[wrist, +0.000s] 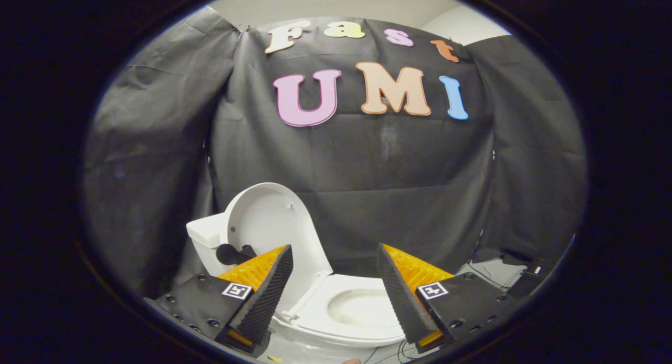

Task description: Open the toilet lid.

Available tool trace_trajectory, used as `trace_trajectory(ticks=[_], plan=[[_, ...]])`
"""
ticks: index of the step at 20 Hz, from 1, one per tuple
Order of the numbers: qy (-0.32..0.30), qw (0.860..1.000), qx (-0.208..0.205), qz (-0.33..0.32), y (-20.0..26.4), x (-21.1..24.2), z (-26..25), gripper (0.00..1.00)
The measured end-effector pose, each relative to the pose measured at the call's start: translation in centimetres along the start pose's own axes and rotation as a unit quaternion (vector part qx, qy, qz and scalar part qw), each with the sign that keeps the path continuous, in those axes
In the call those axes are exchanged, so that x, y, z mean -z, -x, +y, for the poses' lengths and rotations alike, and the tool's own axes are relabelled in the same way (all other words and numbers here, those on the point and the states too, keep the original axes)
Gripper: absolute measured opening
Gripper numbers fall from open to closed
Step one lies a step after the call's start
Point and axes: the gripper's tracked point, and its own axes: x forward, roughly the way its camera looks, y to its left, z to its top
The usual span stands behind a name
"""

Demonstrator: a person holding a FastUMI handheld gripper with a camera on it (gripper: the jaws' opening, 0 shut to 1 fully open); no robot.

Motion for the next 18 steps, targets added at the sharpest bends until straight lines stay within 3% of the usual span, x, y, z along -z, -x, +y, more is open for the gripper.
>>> trace_trajectory(ticks=[10,18], plan=[[-0.056,0.998,0.012,-0.001,0.8,0.8,-3.2,0.96],[0.0,1.0,0.021,0.001,1.3,1.8,-4.1,0.96]])
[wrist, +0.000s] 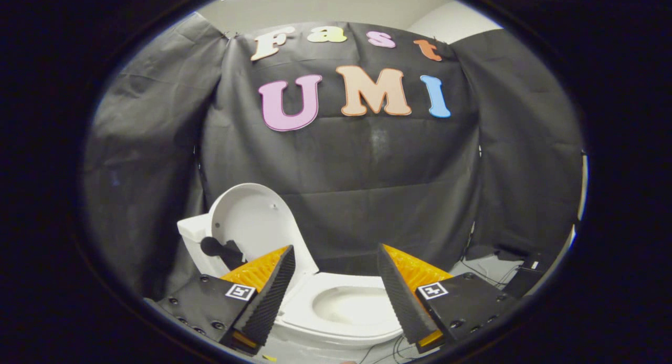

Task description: Open the toilet lid.

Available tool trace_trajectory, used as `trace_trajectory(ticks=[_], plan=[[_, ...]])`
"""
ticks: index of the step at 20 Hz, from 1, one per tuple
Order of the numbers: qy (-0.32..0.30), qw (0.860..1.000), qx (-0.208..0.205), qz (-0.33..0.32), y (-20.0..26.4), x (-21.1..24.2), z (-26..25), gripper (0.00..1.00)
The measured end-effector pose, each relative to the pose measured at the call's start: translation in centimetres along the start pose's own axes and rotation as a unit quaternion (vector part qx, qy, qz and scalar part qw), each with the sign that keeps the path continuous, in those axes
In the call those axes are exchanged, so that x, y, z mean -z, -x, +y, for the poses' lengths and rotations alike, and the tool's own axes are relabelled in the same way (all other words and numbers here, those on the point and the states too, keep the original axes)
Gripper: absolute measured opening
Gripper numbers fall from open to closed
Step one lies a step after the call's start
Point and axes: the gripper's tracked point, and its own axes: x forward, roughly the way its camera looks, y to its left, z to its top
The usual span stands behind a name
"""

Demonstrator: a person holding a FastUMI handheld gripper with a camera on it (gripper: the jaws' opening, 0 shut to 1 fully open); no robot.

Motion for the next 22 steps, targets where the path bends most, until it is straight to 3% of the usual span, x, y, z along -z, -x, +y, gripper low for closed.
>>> trace_trajectory(ticks=[9,14,22], plan=[[-0.028,0.999,-0.021,-0.016,-0.1,-1.6,1.1,0.97],[-0.005,0.999,-0.035,-0.029,0.0,-2.1,1.8,0.96],[-0.046,0.997,-0.057,-0.033,0.7,-3.3,2.2,0.96]])
